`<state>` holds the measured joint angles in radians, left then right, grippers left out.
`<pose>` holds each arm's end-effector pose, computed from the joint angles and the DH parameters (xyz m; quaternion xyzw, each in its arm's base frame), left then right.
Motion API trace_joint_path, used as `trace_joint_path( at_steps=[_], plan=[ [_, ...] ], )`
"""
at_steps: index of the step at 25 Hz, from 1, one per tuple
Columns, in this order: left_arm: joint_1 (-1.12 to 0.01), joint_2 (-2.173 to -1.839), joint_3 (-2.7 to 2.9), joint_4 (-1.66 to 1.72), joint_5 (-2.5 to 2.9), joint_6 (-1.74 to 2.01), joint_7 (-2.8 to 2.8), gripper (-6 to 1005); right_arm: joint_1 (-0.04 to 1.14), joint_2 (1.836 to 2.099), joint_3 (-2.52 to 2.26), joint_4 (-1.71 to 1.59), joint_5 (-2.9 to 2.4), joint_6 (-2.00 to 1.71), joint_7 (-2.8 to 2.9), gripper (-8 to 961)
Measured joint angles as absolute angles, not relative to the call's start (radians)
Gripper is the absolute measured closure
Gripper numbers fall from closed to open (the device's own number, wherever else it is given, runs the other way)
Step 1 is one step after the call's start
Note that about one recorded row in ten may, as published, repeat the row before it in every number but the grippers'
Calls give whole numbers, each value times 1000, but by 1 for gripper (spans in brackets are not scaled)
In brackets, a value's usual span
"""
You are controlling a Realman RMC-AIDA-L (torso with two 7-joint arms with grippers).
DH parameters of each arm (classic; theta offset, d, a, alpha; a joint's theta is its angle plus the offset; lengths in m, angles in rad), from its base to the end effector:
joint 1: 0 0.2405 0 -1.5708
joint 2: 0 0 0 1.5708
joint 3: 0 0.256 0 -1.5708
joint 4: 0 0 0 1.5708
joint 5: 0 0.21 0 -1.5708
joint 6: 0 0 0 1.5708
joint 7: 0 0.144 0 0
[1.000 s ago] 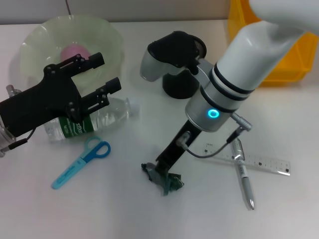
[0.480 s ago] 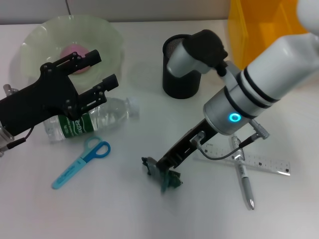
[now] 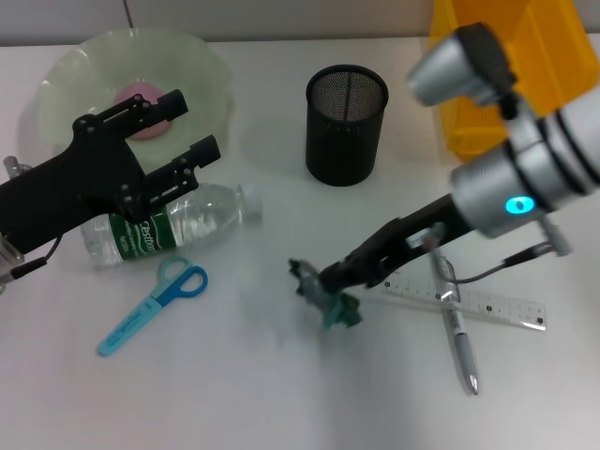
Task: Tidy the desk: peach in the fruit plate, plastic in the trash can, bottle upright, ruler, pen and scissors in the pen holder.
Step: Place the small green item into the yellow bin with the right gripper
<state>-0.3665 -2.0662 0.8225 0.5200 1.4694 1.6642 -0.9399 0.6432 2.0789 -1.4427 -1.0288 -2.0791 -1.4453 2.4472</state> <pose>-0.2676 0.2932 0.0152 -0.8760 -0.0922 -0.4076 0.2409 0.1582 0.3361 -0.0606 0.9272 -0.3744 0.0104 0.0117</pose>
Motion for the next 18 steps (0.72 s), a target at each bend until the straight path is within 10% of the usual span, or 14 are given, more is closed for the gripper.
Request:
trace_joint_path(
  at_steps=[18],
  plan=[
    [-379,-2071,826,506,1470,1664,-945,359,398,2088,-1023,-1117,-1783,-1595,1904,954]
  ],
)
